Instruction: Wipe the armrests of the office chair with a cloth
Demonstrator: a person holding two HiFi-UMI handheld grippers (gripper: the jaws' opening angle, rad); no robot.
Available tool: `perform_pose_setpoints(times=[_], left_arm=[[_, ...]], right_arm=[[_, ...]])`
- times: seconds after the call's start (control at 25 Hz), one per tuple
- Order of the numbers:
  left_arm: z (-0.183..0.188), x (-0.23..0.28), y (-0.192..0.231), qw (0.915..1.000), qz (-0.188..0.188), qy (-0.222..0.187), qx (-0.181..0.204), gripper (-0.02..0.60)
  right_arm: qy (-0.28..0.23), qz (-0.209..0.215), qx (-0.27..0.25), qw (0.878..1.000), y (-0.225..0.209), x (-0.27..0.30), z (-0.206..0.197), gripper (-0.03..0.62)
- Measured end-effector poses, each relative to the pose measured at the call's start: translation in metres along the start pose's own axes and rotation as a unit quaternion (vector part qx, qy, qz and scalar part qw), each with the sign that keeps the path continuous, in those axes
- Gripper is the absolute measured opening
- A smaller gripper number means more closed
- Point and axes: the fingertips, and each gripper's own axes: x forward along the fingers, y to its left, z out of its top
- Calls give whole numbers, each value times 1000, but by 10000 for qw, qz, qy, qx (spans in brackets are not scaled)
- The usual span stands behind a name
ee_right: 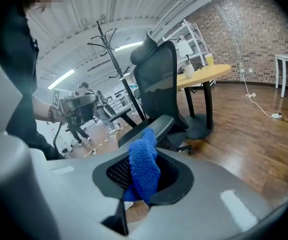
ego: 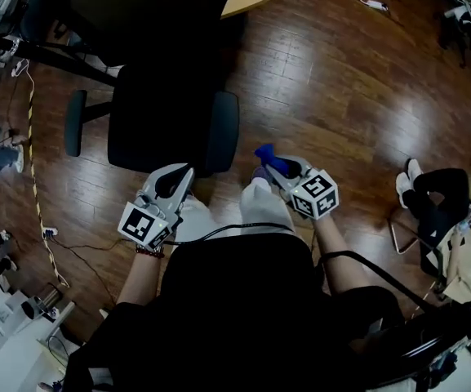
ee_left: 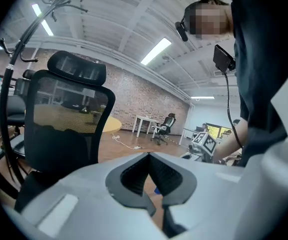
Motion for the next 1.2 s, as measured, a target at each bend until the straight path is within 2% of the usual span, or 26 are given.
perform_pose_setpoints(times=[0.08,0.28,0.48,0.56,0.68,0.88,1.0,1.12,1.2], left_arm=[[3,25,-20,10000,12,-54,-56,6],[18,60,-65,9994,-323,-150,37,6],[6,44,-47,9979,-235,-261,-550,6],[3,40,-40,9983,30,-282,-517,6],[2,37,-44,9950,608,-557,-569,6],[-32,11,-85,9802,1622,-667,-918,6],[-55,16,-104,9742,1784,-795,-1133,6],[-77,10,-106,9734,1975,-790,-852,6],[-86,-7,-89,9651,2335,-976,-668,6]], right_arm=[[14,91,-174,9998,-17,-1,5,71],[-73,98,-835,9964,-28,6,27,71],[-99,-19,-1196,9928,-16,1,38,72],[-105,11,-1298,9915,-23,-9,39,72],[12,94,-1442,9895,-44,-29,28,72],[341,584,-1646,9840,-53,-46,-8,72],[551,728,-2018,9752,-60,-53,-18,72],[545,804,-2351,9671,-65,-52,-33,72],[393,812,-2425,9659,-74,-42,-41,72]])
